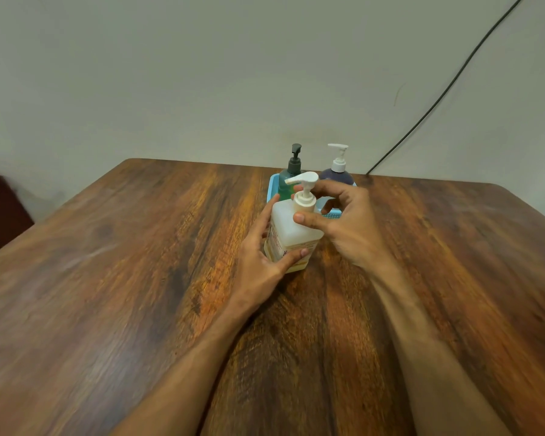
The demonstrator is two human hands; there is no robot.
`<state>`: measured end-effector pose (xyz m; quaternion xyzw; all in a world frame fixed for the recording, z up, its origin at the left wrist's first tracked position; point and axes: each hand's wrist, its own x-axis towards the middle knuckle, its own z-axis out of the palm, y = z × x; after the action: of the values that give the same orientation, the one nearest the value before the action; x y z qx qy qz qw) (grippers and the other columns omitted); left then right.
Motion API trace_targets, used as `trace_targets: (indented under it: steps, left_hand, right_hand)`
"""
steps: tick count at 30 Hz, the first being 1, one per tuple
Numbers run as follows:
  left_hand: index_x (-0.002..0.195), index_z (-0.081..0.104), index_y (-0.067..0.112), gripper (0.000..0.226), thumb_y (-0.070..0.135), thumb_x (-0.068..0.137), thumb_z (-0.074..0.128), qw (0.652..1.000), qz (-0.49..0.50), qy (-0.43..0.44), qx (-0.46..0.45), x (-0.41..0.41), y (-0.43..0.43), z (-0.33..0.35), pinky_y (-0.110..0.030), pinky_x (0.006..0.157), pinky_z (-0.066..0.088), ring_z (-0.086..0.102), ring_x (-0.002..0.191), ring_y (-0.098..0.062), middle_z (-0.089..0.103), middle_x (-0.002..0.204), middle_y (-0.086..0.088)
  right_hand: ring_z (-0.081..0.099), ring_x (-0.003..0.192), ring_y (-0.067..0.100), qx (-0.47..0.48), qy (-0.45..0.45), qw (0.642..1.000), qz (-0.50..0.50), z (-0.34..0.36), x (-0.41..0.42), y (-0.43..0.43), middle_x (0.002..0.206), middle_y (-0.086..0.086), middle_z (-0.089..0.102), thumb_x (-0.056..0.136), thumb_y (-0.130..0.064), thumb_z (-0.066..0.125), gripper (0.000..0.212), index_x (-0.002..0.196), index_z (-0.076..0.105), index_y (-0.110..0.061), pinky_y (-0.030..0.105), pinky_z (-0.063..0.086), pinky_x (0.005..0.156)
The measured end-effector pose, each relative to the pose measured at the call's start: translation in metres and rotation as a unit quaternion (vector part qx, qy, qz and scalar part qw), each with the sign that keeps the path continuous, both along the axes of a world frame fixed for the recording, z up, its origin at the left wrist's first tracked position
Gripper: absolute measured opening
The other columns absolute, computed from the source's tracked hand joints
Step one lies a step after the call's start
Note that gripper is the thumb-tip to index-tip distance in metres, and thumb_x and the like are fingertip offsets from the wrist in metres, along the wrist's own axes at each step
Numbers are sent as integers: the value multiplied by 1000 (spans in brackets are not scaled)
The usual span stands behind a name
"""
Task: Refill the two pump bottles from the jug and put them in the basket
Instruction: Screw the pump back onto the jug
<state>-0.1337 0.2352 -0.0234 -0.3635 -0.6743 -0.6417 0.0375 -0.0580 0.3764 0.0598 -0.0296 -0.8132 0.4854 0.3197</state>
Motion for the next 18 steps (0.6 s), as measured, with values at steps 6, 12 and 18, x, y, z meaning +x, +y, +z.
trace_targets:
  steps: [6, 12, 18]
  left_hand:
    - [161, 30, 23, 98, 22, 80, 86, 1000, -6, 4, 1, 1, 0, 2, -32, 101, 56, 56, 127, -1, 46, 146, 30]
    - [160, 30, 29, 98, 30, 80, 86, 1000, -2, -1, -2, 1, -1, 2, -43, 103, 56, 55, 130, -5, 46, 151, 25]
    - [161, 30, 25, 98, 24, 81, 86, 1000, -6, 6, -2, 1, -1, 1, -37, 102, 56, 55, 130, -3, 47, 150, 26]
  right_hand:
    - [56, 78, 1, -25, 60, 997, -46, -4, -3, -13, 88, -13, 66, 62, -21, 95, 41, 88, 64, -25, 25, 51, 69]
    - [62, 99, 5, -3, -3, 1000, 3, 1, 0, -1, 109, -11, 69, 73, -24, 89, 48, 116, 68, -21, 26, 49, 79]
    - [59, 81, 6, -28, 42, 998, -35, -2, -2, -10, 92, -8, 69, 65, -20, 94, 38, 93, 68, -18, 24, 50, 71]
